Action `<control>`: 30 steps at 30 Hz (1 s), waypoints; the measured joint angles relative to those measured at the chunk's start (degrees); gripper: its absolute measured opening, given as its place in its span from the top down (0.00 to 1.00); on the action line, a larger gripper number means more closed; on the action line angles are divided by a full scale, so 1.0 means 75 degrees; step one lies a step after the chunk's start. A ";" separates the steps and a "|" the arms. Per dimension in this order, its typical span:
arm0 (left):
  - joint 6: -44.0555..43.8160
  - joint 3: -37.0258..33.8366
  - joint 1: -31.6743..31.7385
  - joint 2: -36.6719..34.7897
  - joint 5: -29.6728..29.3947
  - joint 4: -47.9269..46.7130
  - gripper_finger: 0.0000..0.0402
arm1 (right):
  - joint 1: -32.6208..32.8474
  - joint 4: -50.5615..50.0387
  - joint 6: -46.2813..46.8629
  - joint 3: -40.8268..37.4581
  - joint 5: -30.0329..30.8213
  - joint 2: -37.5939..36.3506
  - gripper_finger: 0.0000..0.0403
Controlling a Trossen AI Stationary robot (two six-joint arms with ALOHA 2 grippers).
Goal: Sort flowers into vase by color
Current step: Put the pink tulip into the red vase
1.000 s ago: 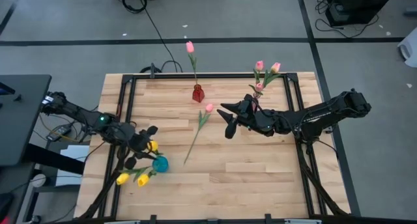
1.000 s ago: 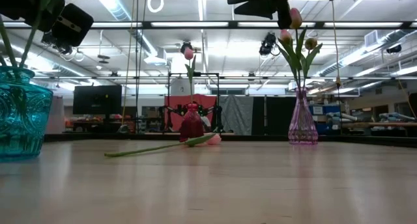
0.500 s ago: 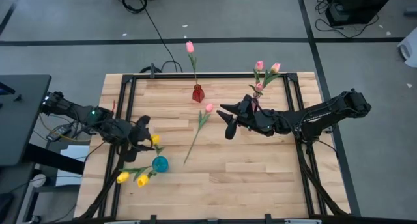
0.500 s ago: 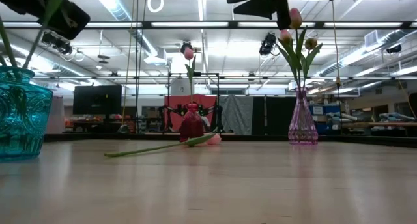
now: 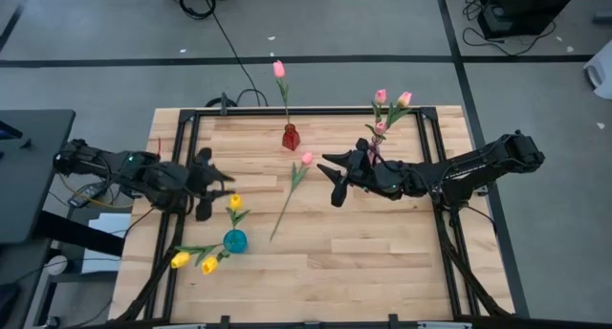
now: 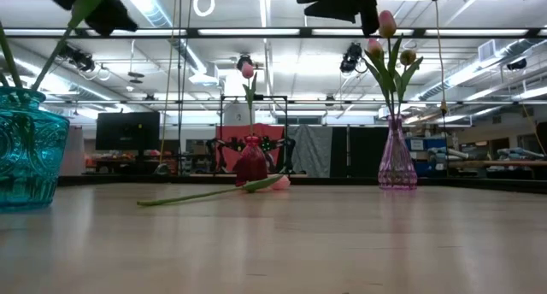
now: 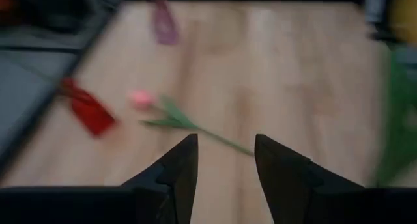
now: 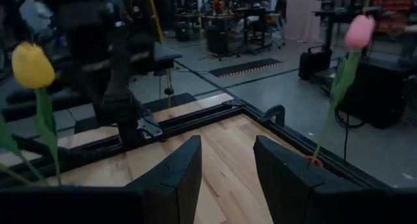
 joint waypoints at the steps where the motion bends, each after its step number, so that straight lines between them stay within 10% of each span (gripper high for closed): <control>1: 0.0079 0.0063 0.0049 0.0003 -0.0302 0.0009 0.61 | 0.0000 0.0013 -0.0129 0.0000 -0.0073 0.0000 0.62; 7: 0.0298 0.0437 0.0586 0.0169 -0.1964 0.0029 0.61 | 0.0000 0.0109 -0.0966 0.0003 -0.0233 0.0000 0.62; 16: -0.0299 0.3052 0.2372 0.1755 -0.0592 -0.0978 0.70 | -0.0375 -0.1056 -0.0985 0.0011 -0.0718 -0.0450 0.62; 23: -0.0635 0.4631 0.2983 0.4565 0.0518 -0.1370 0.72 | -0.1621 -0.2914 -0.0418 0.0012 -0.2687 -0.0539 0.62; 30: -0.0533 0.5872 0.3560 0.6795 0.0840 -0.1964 0.72 | -0.1723 -0.3792 -0.0540 -0.0176 -0.1585 -0.0683 0.62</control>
